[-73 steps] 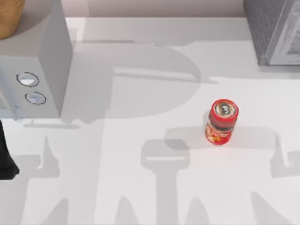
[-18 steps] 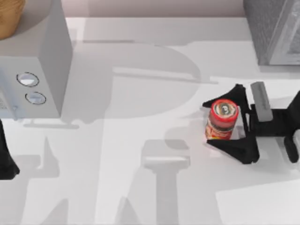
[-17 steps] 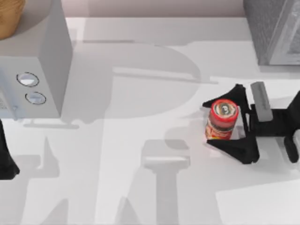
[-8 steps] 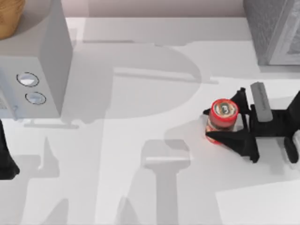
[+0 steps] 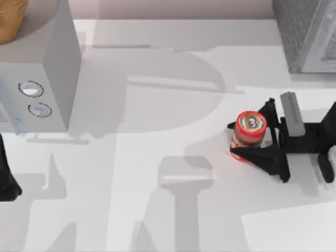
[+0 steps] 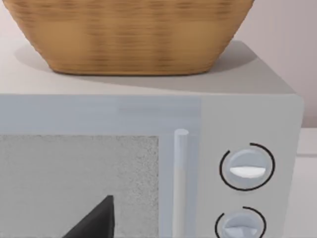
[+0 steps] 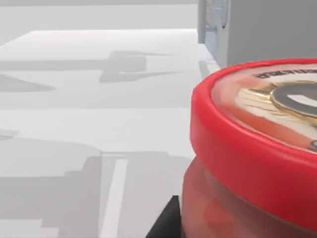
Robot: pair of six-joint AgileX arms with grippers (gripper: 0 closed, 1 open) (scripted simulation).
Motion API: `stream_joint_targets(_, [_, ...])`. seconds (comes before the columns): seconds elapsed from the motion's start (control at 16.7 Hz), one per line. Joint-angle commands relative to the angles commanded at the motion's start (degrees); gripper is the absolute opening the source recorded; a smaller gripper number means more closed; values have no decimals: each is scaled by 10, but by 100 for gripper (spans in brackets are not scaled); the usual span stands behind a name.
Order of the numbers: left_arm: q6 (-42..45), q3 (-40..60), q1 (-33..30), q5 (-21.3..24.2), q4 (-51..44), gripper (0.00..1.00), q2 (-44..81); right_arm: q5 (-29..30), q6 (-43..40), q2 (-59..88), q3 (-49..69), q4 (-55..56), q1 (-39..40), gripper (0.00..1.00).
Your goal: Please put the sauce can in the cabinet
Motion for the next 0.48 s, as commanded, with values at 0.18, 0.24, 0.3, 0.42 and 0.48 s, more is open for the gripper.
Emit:
stream_joint_targets(0.18, [0, 0, 0, 0, 0, 100, 0, 0, 0, 0, 0, 0, 0, 0])
stream_joint_targets(0.24, [0, 0, 0, 0, 0, 100, 0, 0, 0, 0, 0, 0, 0, 0])
stream_joint_targets(0.3, [0, 0, 0, 0, 0, 100, 0, 0, 0, 0, 0, 0, 0, 0])
stream_joint_targets(0.42, [0, 0, 0, 0, 0, 100, 0, 0, 0, -1, 0, 0, -2, 0])
stream_joint_targets(0.48, [0, 0, 0, 0, 0, 100, 0, 0, 1, -5, -1, -4, -2, 0])
